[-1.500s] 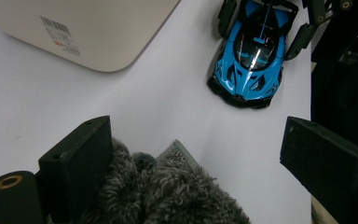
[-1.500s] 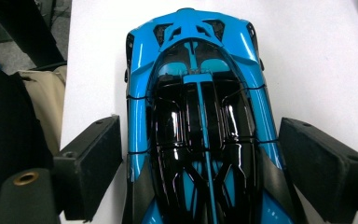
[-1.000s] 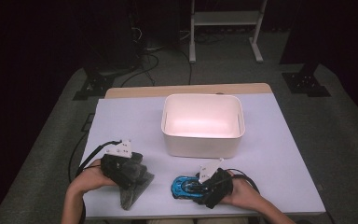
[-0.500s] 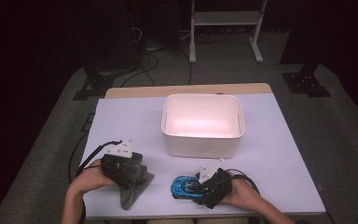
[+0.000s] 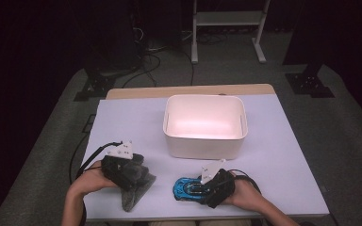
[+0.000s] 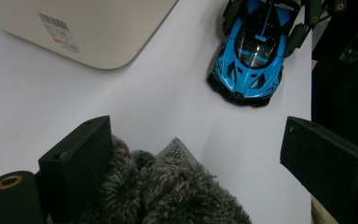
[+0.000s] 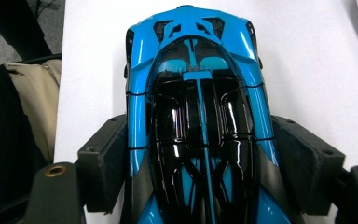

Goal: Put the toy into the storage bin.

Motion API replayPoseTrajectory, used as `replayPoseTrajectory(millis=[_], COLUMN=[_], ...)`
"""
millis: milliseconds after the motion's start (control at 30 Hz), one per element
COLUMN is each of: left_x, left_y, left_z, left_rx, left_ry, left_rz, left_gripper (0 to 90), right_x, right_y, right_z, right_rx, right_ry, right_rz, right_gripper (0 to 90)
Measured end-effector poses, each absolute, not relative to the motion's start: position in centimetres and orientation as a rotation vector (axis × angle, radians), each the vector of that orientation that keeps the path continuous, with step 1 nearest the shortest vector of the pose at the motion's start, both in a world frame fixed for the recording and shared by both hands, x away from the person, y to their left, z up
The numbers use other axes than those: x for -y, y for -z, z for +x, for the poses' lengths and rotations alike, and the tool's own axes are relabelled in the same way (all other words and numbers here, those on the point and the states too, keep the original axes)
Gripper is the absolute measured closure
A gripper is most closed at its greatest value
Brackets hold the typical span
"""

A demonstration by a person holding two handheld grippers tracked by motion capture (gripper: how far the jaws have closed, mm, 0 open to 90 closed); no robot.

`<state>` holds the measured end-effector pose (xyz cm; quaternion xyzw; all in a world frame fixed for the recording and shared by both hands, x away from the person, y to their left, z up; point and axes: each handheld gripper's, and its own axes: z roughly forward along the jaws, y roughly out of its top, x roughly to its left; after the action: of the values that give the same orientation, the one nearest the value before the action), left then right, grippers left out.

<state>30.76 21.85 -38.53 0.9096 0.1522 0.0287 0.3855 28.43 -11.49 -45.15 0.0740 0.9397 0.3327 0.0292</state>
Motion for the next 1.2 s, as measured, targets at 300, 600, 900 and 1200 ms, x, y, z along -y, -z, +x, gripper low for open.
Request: replayPoseTrajectory(millis=[300, 600, 900, 1200], left_x=[-22.0, -22.1, -22.1, -22.1], left_y=[38.6, 38.6, 38.7, 38.7], left_z=[30.8, 30.8, 30.8, 30.8], left_rx=[-0.391, -0.389, -0.387, -0.386], left_ry=[-0.071, -0.068, -0.062, -0.060], left_rz=[2.315, 2.315, 2.318, 2.316], left_gripper=[8.8, 8.8, 8.8, 8.8], right_x=[11.7, 11.7, 11.9, 12.1], right_y=[45.1, 45.1, 45.1, 44.1], right_z=[28.6, 28.8, 28.7, 28.9], right_rx=[-2.910, -2.913, -2.922, -2.922], right_ry=[-1.048, -1.063, -1.090, -1.120], right_rz=[0.226, 0.230, 0.254, 0.255], right_gripper=[25.0, 25.1, 25.2, 25.2])
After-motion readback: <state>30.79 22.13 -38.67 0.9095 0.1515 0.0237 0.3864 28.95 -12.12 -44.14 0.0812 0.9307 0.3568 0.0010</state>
